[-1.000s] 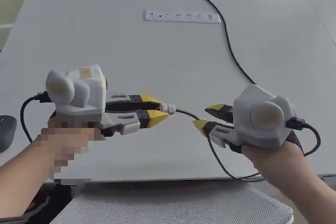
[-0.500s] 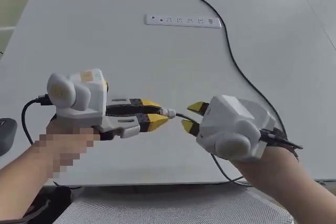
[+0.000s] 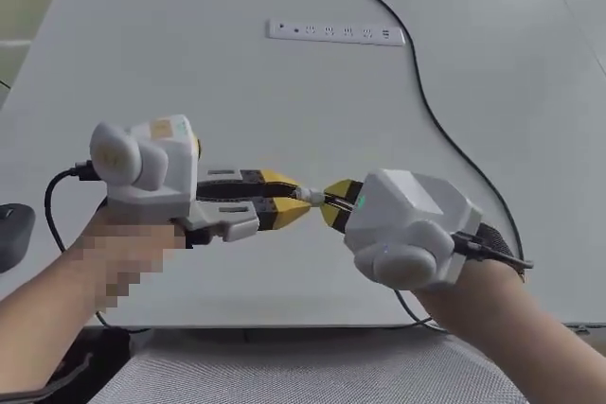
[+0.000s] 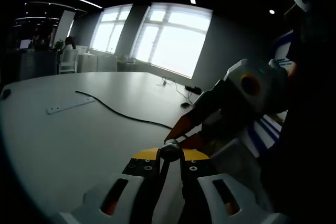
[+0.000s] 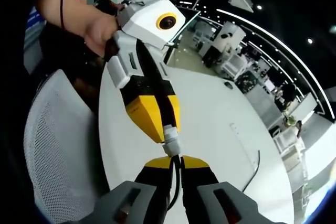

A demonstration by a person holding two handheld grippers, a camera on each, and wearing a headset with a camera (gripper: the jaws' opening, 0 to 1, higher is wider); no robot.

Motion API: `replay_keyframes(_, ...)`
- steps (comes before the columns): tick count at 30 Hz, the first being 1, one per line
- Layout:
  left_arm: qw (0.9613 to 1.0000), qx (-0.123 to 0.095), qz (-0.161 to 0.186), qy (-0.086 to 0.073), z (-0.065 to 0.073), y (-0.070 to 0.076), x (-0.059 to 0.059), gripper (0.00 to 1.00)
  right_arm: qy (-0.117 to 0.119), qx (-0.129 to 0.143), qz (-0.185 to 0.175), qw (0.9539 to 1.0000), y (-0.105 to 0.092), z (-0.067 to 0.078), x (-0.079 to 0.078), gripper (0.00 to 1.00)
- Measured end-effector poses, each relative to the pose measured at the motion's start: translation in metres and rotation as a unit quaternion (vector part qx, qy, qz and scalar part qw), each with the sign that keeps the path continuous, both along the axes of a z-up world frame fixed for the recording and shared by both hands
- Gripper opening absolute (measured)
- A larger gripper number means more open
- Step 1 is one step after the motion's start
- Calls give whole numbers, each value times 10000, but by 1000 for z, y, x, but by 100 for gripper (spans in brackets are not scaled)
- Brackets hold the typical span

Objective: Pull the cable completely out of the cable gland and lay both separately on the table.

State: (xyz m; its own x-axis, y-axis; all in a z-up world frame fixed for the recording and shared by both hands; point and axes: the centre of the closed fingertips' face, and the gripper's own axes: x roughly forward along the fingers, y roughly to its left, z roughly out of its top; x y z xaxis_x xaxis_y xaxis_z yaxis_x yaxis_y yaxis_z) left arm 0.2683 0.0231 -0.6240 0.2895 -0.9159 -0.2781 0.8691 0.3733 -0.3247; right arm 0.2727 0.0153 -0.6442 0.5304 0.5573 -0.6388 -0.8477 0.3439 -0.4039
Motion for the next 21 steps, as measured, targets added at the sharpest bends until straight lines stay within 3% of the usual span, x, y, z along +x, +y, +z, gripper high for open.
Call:
replay_keyframes(14,10000,32,-52,-37,-1,-3,-1,15,148,175,-166,9996,-4,-3,0,0)
replay_keyframes(21,10000,-33,-3,-41,2,-2,2,15,218,271,-445,9984,-15,-5,6,0)
